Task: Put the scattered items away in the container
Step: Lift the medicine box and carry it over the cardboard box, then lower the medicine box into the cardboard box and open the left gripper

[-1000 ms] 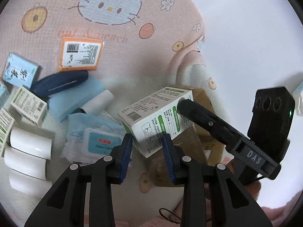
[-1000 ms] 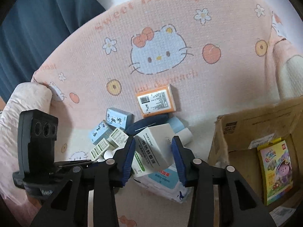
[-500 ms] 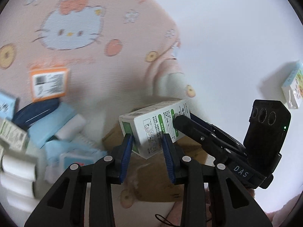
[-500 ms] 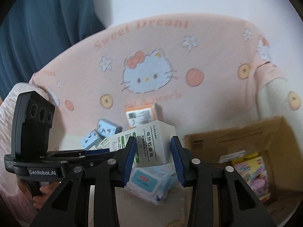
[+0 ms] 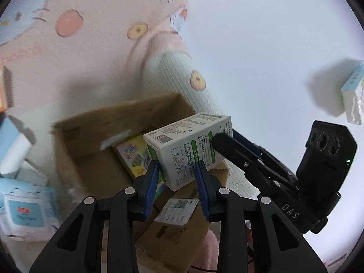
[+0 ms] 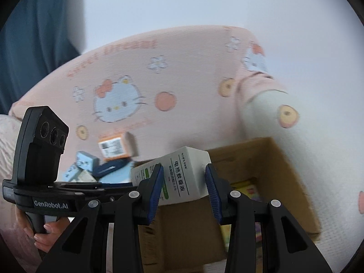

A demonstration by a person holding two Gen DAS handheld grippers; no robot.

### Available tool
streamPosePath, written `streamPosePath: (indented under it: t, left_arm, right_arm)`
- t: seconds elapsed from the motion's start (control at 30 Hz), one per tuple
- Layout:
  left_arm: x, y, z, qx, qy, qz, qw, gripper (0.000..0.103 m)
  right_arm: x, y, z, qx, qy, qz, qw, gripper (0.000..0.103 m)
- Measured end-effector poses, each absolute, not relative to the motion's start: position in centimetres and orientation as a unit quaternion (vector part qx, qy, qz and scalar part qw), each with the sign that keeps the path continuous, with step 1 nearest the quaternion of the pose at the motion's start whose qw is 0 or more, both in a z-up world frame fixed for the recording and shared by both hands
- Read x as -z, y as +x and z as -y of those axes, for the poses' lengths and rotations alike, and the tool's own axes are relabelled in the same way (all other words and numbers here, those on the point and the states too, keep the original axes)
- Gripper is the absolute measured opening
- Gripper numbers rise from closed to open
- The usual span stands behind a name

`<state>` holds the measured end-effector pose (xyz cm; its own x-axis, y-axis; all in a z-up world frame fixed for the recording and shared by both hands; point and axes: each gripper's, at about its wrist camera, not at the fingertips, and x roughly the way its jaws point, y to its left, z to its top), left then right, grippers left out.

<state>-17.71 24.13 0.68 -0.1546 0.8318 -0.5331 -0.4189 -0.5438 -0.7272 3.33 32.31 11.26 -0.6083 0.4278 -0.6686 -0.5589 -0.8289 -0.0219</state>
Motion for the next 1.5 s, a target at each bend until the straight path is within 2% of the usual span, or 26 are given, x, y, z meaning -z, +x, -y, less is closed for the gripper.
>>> streamPosePath:
  t: [0.37,0.63,0.77,0.93,1.07,1.17,1.2,1.27,1.3,1.33,1.37,1.4,1.5]
  left_arm:
    - [2.6,-19.7,-31.0,-0.696,-0.557,0.175,0.417,0.036]
    - [6.8,-22.3,-33.8,-0.677,-0.629,0.154,0.35,0.032]
    - [6.2,-22.4,-34.5,-0.707,-0.621,0.1,0.324,0.033]
    - [6.6,-22.8,-34.8,-0.707,-0.628,0.094,0.312,0.033]
    - [8.4,-23.8,-35.3,-0.701,-0.664,0.076,0.25,0.033]
    - [10.1,-24.6,-35.7,-0.686,-0.688,0.08,0.224,0.032]
    - [10.3,-24.7,-35.6,-0.688,-0.688,0.079,0.217,0.032]
    - [10.7,-24.6,-35.7,-0.692,-0.687,0.085,0.208,0.018]
    - [11.0,-24.4,-35.5,-0.692,-0.687,0.099,0.199,0.015]
    - [11.3,-24.4,-35.2,-0.69,-0.688,0.12,0.188,0.009]
    - [11.5,-24.3,-34.8,-0.691,-0.687,0.14,0.178,0.006]
    - [11.6,-24.2,-34.6,-0.696,-0.681,0.153,0.172,0.005]
    - [11.6,-23.7,-34.7,-0.721,-0.657,0.154,0.158,0.003]
  right_arm:
    - [-8.3,5.0,-39.6,-0.868,-0.374,-0.138,0.297,0.035]
    - [-3.8,3.6,-43.0,-0.84,-0.447,-0.101,0.291,0.036]
    - [-3.2,4.2,-43.7,-0.824,-0.467,-0.121,0.297,0.037]
    - [-3.0,3.9,-43.8,-0.808,-0.489,-0.116,0.308,0.051]
    - [-2.0,3.5,-44.5,-0.792,-0.51,-0.154,0.299,0.053]
    - [-0.9,2.7,-44.4,-0.774,-0.539,-0.146,0.298,0.055]
    - [-0.6,2.3,-44.2,-0.771,-0.548,-0.138,0.293,0.055]
    - [0.0,1.8,-44.1,-0.767,-0.56,-0.133,0.284,0.055]
    - [0.5,1.5,-44.4,-0.765,-0.563,-0.142,0.278,0.055]
    - [1.0,1.2,-44.9,-0.76,-0.568,-0.155,0.276,0.051]
    - [1.5,1.0,-45.2,-0.753,-0.572,-0.16,0.282,0.041]
    - [1.9,0.8,-45.3,-0.743,-0.585,-0.161,0.283,0.016]
    - [2.7,0.1,-44.7,-0.74,-0.609,-0.151,0.241,0.012]
